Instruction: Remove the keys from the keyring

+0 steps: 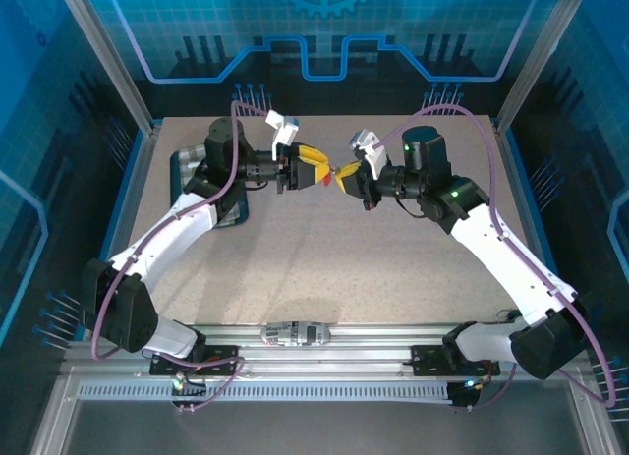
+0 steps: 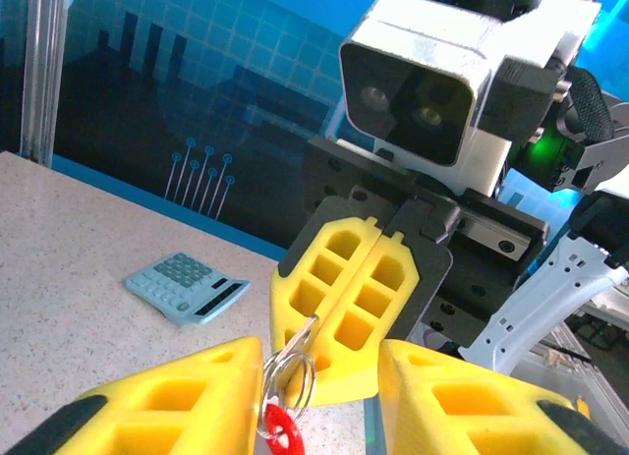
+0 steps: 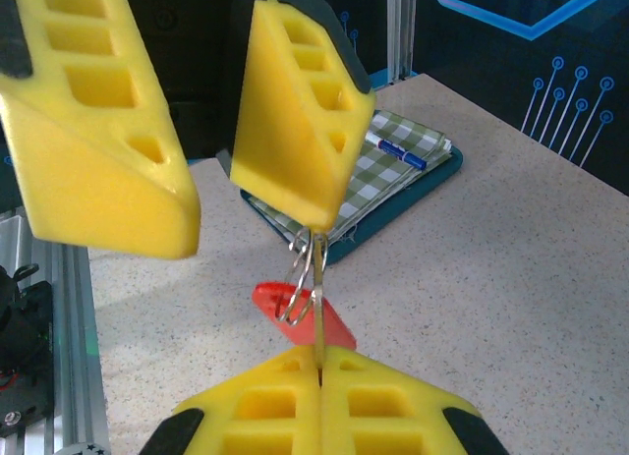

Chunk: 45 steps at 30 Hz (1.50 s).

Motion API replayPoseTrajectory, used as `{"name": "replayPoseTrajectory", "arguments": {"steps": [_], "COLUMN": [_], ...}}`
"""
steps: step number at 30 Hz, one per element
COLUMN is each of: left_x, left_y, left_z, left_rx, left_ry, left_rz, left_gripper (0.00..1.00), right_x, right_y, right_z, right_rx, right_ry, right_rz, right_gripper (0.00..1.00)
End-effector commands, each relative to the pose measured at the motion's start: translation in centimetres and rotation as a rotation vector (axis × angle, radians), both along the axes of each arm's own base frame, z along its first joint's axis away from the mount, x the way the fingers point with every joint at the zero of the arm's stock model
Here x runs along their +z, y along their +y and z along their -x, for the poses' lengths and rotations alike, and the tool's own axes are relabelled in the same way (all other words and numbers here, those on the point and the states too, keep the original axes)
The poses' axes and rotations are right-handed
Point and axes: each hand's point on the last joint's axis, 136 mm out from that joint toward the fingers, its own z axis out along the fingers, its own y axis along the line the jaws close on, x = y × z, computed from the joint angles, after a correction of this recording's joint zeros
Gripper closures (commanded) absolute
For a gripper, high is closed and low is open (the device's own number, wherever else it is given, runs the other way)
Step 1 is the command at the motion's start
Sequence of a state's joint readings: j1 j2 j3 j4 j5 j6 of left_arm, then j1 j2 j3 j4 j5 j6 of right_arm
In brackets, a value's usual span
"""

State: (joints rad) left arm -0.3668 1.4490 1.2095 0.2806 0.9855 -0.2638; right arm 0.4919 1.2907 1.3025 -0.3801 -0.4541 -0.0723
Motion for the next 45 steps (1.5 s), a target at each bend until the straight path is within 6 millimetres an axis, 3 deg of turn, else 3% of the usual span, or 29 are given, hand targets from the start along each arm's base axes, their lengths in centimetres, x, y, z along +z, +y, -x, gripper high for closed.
{"name": "replayPoseTrajectory", "arguments": {"steps": [1,4,9,18,29,45], "left_x": [0.6,0.7,0.5,0.1,0.1,0.7], "left_y": [-0.2,-0.2,0.3,0.4,1.2,0.5], "left_z": [0.3,0.3,-0.4,-0.3,-1.2,0.2], "left_rx": [-0.028,-0.022,0.028,0.04,0.113,0.021], "left_ry": [-0.016,-0.018,-0.026,-0.026,-0.029,-0.024], "left_rz": [-0.001,-0.002,0.002,-0.005,0.007,0.027], "left_gripper": [0.69,0.7,0.6,0.52,0.51,0.49], "right_x": [1.9,1.8,1.8,2.1,2.4,2.5], "right_y": [0.4,0.4,0.3,0.4,0.3,0.7], "right_z": [0.5,0.5,0.6,0.7,1.0,1.0], "right_rx": [0.026,0.027,0.028,0.033,0.038,0.049], "right_ry": [-0.054,-0.054,-0.056,-0.059,-0.068,-0.061], "right_rz": [-0.032,-0.032,-0.032,-0.041,-0.052,-0.068], "right_gripper": [1.0,1.0,1.0,1.0,1.0,1.0]}}
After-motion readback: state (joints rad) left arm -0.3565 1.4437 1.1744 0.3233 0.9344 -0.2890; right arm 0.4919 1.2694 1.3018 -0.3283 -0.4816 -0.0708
